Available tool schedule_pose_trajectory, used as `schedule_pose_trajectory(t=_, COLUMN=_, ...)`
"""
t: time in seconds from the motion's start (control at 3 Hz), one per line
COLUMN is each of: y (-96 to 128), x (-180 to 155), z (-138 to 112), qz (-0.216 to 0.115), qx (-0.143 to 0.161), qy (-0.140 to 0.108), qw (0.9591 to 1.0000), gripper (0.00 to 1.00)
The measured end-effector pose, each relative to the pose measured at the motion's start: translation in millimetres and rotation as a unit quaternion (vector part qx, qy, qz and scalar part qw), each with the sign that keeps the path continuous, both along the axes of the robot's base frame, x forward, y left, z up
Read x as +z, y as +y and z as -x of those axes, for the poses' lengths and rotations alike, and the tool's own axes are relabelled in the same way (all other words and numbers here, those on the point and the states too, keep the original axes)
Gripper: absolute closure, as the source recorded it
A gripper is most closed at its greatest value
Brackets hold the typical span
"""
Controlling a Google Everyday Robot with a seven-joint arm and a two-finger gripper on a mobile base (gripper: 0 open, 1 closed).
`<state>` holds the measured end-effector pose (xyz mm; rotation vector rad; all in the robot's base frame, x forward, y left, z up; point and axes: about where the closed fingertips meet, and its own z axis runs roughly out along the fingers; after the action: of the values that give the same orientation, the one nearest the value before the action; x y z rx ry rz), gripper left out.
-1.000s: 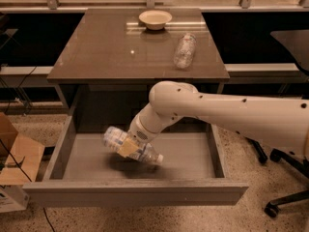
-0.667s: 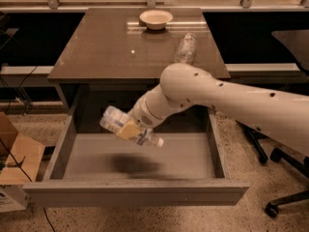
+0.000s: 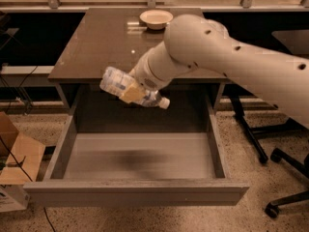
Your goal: Pick blue plastic bottle from top drawer and place on counter
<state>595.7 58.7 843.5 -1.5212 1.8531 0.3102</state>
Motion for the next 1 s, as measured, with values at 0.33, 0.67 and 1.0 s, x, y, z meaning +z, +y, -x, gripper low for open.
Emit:
schedule_pose_trajectory(t=0.33, y=11, x=63, z=-56, qz=0.074, qx=0.025, qy=-0.092, qw=0.9928, gripper=1.0)
schedule_pose_trajectory(t=0.67, y=29, x=86, z=-96, qz=0.102, qx=0.052, qy=-0.124, qw=0.9857, gripper=1.0)
schedule_pose_trajectory(t=1.0, y=51, x=74, z=-130, qz=0.105, qx=0.083, qy=-0.118, qw=0.984, gripper=1.0)
